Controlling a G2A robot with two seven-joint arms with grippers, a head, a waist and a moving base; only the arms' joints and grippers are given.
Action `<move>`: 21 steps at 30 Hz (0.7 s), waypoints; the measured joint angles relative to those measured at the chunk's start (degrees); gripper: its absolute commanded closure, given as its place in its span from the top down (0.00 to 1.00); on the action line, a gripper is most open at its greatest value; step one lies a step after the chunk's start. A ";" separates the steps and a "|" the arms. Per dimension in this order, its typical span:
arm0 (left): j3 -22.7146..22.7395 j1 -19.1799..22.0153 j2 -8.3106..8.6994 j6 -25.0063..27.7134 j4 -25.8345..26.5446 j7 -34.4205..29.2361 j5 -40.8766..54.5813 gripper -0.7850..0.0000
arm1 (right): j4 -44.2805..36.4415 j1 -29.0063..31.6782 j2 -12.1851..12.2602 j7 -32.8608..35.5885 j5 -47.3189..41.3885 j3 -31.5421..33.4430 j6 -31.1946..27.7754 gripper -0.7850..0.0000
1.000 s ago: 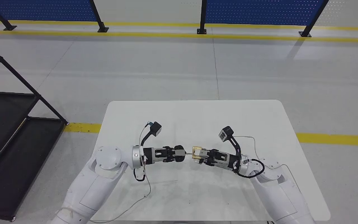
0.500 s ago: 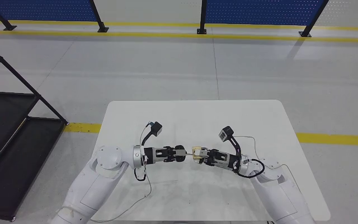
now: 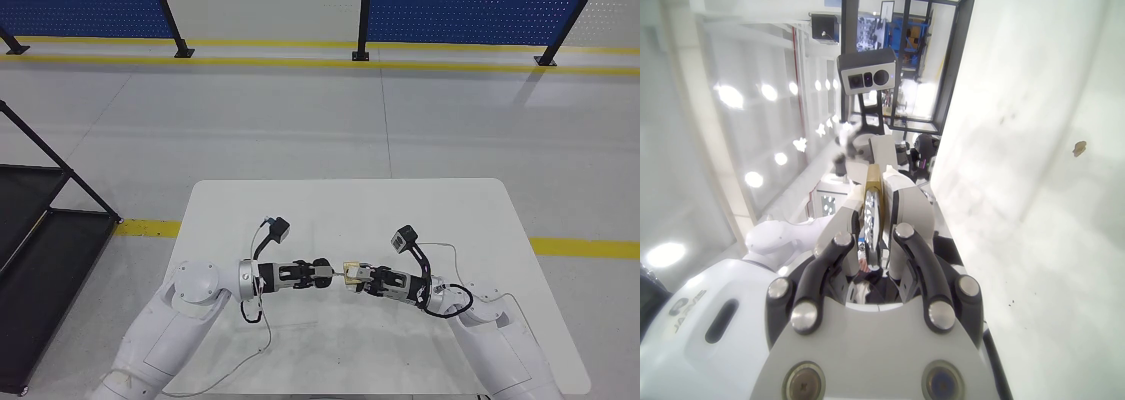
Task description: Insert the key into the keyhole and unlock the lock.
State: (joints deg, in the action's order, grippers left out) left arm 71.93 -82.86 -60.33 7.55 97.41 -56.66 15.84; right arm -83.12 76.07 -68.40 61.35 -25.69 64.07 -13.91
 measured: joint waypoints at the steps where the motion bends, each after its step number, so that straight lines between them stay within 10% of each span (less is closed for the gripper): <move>1: -0.06 0.05 0.02 0.01 -0.04 -0.01 0.04 0.00 | 0.00 0.00 0.00 0.00 0.00 0.00 0.00 0.00; 21: -0.06 0.38 0.34 0.44 -0.42 0.60 0.95 0.00 | 0.00 0.00 0.00 0.00 0.00 0.00 0.00 0.00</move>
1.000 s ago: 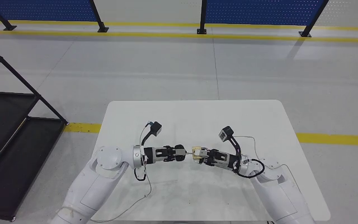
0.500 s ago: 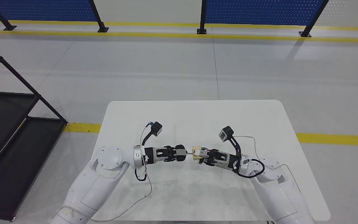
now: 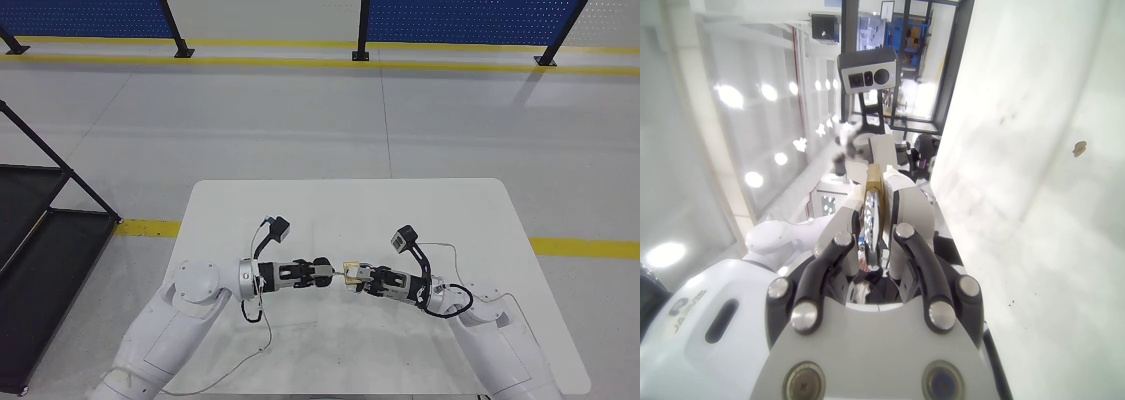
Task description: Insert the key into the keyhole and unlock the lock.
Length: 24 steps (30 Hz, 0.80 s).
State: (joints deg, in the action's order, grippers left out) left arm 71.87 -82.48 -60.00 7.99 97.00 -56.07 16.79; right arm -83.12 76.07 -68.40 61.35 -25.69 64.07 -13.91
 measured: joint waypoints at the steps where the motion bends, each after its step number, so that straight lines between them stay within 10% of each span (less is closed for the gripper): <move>1: 0.47 -0.13 0.08 0.03 0.09 0.15 0.16 0.00 | 0.00 0.00 0.00 0.00 0.00 0.00 0.00 0.00; 18: 5.01 -2.86 1.13 -0.59 2.46 -0.46 -1.27 0.00 | 0.00 0.00 0.00 0.00 0.00 0.00 0.00 0.00; 24: 2.84 -3.53 1.08 8.18 1.85 8.67 -16.74 0.00 | 0.00 0.00 0.00 0.00 0.00 0.00 0.00 0.00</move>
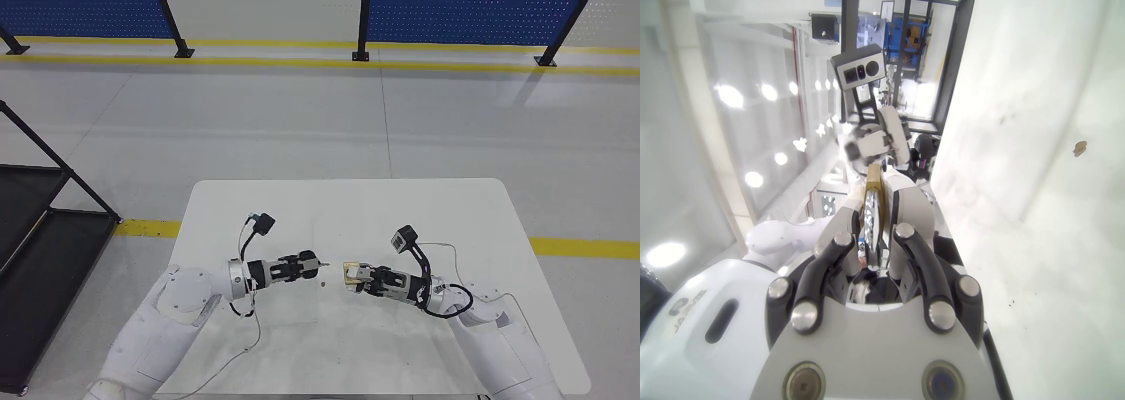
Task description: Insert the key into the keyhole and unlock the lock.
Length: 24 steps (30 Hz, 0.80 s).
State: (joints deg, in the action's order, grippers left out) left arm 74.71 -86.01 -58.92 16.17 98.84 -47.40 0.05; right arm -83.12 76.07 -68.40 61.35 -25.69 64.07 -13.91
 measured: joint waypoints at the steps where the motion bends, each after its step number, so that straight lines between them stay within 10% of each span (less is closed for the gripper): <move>1: -0.34 0.09 0.01 2.13 -0.38 1.38 -3.02 0.00 | 0.00 0.00 0.00 0.00 0.00 0.00 0.00 0.00; 12: -0.10 -0.44 0.26 25.63 -1.76 24.28 -41.10 0.00 | 0.00 0.00 0.00 0.00 0.00 0.00 0.00 0.00; 24: -1.53 -0.14 -0.07 29.93 -4.69 50.41 -68.01 0.00 | 0.00 0.00 0.00 0.00 0.00 0.00 0.00 0.00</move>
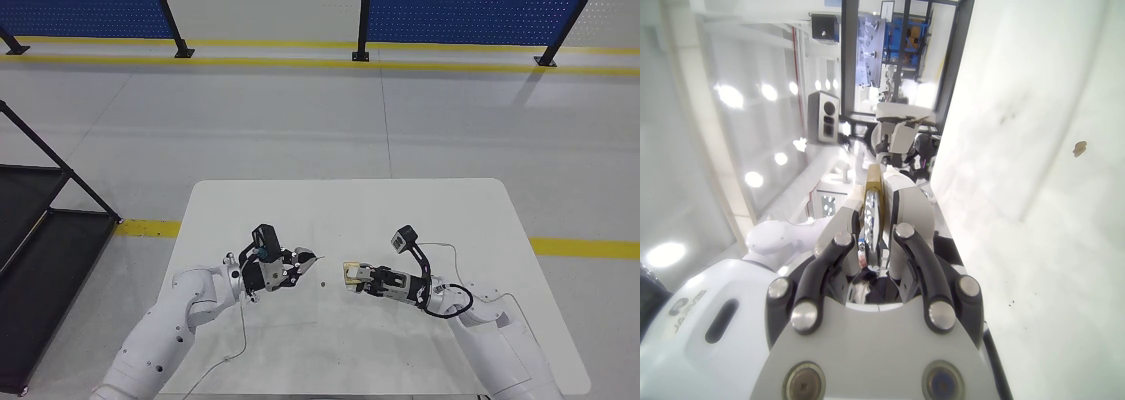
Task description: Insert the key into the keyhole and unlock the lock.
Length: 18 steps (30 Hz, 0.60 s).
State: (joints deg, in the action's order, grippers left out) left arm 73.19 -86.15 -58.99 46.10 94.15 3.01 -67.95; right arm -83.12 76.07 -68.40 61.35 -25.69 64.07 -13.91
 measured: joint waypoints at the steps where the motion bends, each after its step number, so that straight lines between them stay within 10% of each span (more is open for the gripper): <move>1: 0.01 -0.01 0.00 -0.01 0.03 -0.27 0.05 0.00 | 0.00 0.00 0.00 0.00 0.00 0.00 0.00 0.00; 11: 0.14 0.59 0.08 -2.19 3.03 2.49 -2.59 0.00 | 0.00 0.00 0.00 0.00 0.00 0.00 0.00 0.00; 18: -1.79 -0.42 0.75 -17.13 2.52 22.73 -34.54 0.00 | 0.00 0.00 0.00 0.00 0.00 0.00 0.00 0.00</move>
State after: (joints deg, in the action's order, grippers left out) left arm 71.40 -86.57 -58.24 28.97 96.67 25.74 -102.50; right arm -83.12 76.07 -68.40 61.35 -25.69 64.07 -13.91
